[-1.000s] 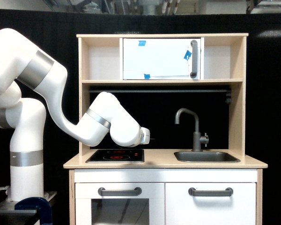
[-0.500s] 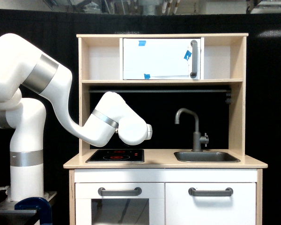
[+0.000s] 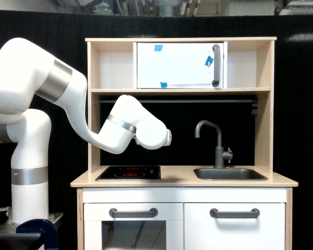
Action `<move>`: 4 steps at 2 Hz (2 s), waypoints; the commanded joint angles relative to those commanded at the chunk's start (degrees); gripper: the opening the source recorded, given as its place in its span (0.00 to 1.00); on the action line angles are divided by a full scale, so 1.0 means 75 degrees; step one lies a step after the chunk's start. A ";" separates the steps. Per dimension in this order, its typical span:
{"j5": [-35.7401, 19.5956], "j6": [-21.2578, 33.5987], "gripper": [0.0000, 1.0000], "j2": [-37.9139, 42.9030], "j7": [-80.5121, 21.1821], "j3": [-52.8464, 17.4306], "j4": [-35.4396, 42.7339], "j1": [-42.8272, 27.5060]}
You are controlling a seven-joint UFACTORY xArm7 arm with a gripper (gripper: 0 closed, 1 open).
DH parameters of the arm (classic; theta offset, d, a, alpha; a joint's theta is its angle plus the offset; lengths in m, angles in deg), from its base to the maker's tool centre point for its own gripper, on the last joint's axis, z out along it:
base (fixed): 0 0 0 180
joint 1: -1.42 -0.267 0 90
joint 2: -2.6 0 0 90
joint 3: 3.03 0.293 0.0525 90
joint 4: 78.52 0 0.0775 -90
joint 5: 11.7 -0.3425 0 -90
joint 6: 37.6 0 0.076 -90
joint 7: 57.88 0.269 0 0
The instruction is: Turn on the faucet
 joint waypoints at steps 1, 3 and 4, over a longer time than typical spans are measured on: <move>-0.0867 -0.1572 1.00 -0.0203 0.1114 0.1499 0.0461 -0.1538; -0.0437 -0.3767 1.00 -0.1176 0.0675 0.0125 0.1525 -0.4971; 0.0035 -0.4568 1.00 -0.1647 0.0925 -0.0150 0.2228 -0.6398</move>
